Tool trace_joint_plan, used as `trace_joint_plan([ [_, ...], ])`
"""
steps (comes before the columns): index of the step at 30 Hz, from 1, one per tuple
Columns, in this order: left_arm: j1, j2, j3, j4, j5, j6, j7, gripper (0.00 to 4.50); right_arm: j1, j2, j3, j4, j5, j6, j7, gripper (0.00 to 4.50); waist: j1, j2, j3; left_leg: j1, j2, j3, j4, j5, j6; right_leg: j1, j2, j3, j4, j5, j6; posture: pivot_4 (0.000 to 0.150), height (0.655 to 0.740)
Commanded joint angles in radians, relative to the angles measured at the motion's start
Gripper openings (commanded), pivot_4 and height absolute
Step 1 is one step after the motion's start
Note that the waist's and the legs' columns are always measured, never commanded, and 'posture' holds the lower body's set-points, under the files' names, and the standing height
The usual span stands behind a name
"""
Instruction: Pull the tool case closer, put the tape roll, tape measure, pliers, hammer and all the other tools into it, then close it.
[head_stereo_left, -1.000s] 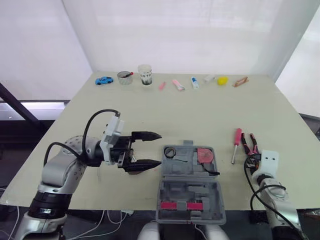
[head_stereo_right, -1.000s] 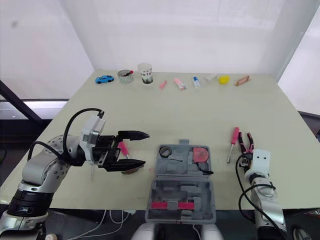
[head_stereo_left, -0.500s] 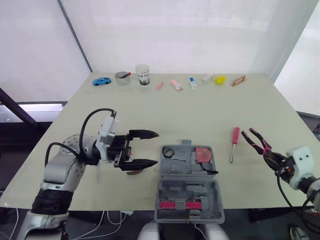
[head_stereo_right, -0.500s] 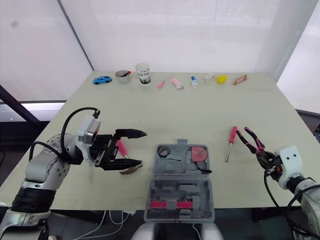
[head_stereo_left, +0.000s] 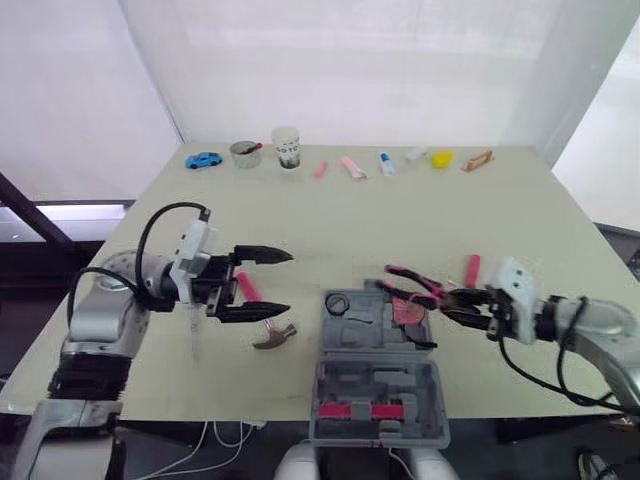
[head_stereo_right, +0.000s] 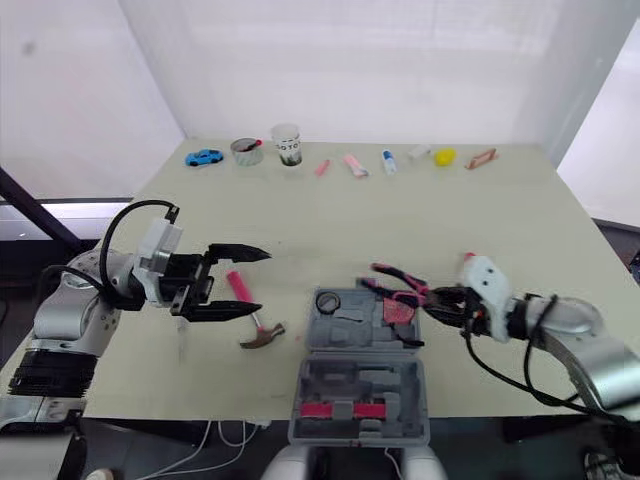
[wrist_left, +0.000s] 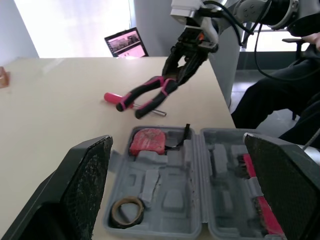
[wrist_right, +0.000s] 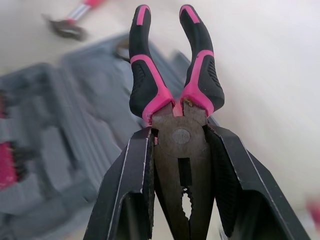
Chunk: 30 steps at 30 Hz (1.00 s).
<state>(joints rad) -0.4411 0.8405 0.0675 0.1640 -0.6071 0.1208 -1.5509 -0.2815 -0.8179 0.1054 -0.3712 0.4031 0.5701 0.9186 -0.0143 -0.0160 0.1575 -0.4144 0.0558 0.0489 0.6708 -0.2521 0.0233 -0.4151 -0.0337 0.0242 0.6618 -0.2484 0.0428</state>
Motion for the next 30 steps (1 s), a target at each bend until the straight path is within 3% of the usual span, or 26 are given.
trace_joint_plan([
  [1,0.021,0.045,-0.009,-0.007,-0.021,-0.043,-0.064,4.5,-0.12,-0.001,0.109,0.015,-0.063,-0.017,0.078,0.98,0.002,0.0,0.0,0.0,0.0,0.0,0.0,0.0,0.0,0.0,0.0,0.0,0.0,0.0,0.0,0.15,0.74],
  [8,0.075,0.113,-0.007,0.015,-0.019,-0.108,-0.064,4.5,-0.297,0.051,0.3,0.115,-0.19,-0.019,0.159,0.98,0.005,-0.001,0.001,-0.002,0.0,0.001,0.0,0.0,0.0,-0.001,-0.001,-0.001,-0.001,0.0,0.0,0.15,0.74],
  [16,0.119,0.171,-0.034,0.031,-0.024,-0.187,-0.064,4.5,-0.383,0.127,0.449,0.211,-0.344,-0.056,0.19,0.98,0.002,-0.001,0.001,-0.002,0.0,0.001,0.0,0.0,0.0,-0.002,-0.001,-0.001,0.001,0.0,0.0,0.15,0.74],
  [30,0.084,0.189,-0.086,0.075,-0.056,-0.22,-0.064,4.5,-0.387,0.253,0.5,0.303,-0.47,-0.094,0.188,0.98,-0.003,-0.002,0.001,-0.002,0.001,0.002,0.0,0.0,0.0,-0.003,0.0,-0.001,0.002,0.0,0.0,0.15,0.74],
])
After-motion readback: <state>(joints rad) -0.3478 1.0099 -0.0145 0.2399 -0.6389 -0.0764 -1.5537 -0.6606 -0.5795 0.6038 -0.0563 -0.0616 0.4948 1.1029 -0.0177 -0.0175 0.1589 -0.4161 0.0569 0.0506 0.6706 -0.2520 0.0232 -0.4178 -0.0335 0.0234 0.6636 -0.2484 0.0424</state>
